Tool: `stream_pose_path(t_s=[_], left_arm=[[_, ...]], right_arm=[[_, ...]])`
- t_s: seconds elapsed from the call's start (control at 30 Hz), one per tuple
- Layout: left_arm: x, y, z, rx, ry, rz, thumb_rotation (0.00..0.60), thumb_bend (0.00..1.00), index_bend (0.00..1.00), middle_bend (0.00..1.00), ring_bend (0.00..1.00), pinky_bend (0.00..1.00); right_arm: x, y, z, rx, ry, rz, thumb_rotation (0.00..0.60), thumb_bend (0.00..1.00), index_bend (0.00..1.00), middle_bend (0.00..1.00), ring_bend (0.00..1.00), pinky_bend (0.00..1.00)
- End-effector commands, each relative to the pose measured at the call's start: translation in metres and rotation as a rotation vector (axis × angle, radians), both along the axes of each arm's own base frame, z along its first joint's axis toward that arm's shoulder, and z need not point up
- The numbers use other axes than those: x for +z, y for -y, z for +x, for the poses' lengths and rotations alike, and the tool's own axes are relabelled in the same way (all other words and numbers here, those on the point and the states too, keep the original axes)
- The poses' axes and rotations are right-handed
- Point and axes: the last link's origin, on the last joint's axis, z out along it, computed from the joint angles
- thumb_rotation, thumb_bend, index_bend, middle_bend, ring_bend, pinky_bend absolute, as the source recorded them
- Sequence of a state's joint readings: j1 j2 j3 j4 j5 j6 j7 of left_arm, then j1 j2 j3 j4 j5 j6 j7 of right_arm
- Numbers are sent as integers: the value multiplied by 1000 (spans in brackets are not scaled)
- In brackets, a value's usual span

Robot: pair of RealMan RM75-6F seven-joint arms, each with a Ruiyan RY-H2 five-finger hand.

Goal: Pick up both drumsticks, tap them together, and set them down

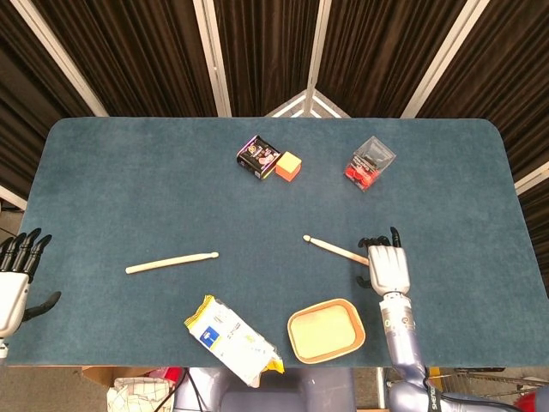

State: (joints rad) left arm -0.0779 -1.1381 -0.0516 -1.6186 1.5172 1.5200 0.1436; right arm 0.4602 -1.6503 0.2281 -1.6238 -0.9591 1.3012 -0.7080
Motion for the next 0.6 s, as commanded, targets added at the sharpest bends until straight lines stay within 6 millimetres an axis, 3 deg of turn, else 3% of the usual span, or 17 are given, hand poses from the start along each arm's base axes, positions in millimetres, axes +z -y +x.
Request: stream_pose_path(t_s=[0.03,0.6], left_arm=[[-1,-1,0,2,-2,-1,600,306,61,0,0,0],[-7,-4,-1,18,-26,-7,600,307,61,41,0,0]], right_arm=[[-5,4,-1,-10,-14,2,600,191,387,414,268,39],[-21,16,-16,-47,-77,-2,600,267,455,484,297,38]])
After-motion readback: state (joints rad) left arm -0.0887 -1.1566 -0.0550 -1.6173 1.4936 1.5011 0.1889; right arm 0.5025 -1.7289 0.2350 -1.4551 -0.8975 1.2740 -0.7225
